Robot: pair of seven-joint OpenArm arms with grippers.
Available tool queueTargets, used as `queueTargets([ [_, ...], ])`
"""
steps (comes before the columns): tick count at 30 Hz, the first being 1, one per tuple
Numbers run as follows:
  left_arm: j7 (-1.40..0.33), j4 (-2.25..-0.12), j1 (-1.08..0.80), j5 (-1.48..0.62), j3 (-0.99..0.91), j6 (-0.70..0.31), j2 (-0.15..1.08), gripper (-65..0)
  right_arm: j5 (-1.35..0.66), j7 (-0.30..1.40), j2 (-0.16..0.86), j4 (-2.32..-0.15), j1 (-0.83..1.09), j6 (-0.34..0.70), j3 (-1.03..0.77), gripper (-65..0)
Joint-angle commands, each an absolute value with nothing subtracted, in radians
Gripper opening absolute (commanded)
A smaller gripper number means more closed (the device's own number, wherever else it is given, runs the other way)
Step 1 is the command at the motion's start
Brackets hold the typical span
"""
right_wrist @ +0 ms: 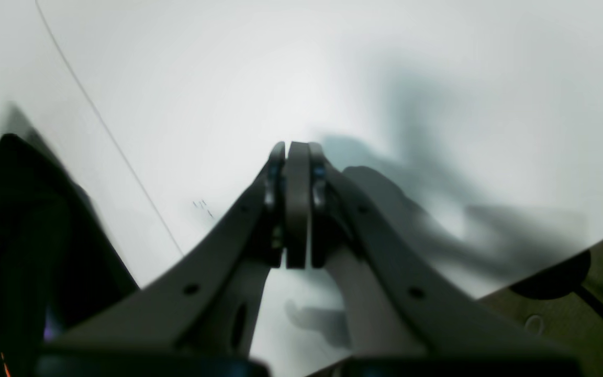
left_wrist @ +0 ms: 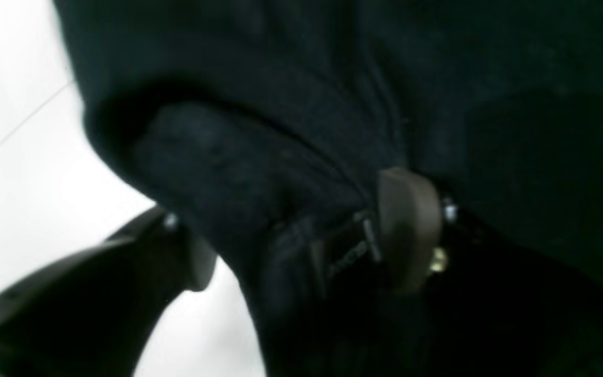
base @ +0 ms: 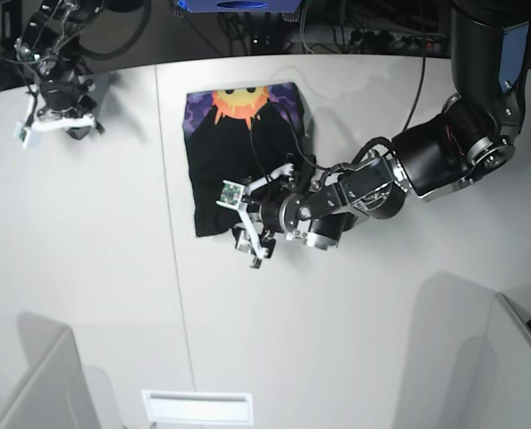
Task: Fold the T-shirt properly
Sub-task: 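Push and rotate the folded shirt with the left gripper to square it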
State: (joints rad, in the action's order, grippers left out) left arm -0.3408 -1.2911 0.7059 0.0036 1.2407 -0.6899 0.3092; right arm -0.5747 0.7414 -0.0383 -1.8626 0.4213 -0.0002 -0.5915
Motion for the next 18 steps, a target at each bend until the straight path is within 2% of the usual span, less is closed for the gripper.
queueTargets([
  [1,-0.338,-1.299,0.733,0.007,1.208,-0.698,0.306,-17.6,-0.582,0.728,-0.033,-1.863,0.417,0.004,-0.591,-65.0],
  [6,-0.34,-1.294,0.731,0.012,1.046,-0.698,0.269,-17.3,-0.582,0.727,-0.033,-1.797,0.397,0.005,-0.59,-65.0],
  [12,-0.433,-1.302,0.727,0.008,0.849,-0.698,0.177,-17.6,-0.582,0.727,-0.027,-1.804,0.381,0.007,-0.588,-65.0],
  [16,-0.492,-1.392,0.676,0.007,0.696,-0.698,0.17,-18.3,-0.582,0.727,-0.007,-1.807,0.389,0.016,-0.588,-65.0],
  [18,-0.507,-1.469,0.627,0.018,0.607,-0.698,0.171,-23.9,-0.582,0.727,0.016,-1.81,0.39,0.062,-0.588,-65.0],
])
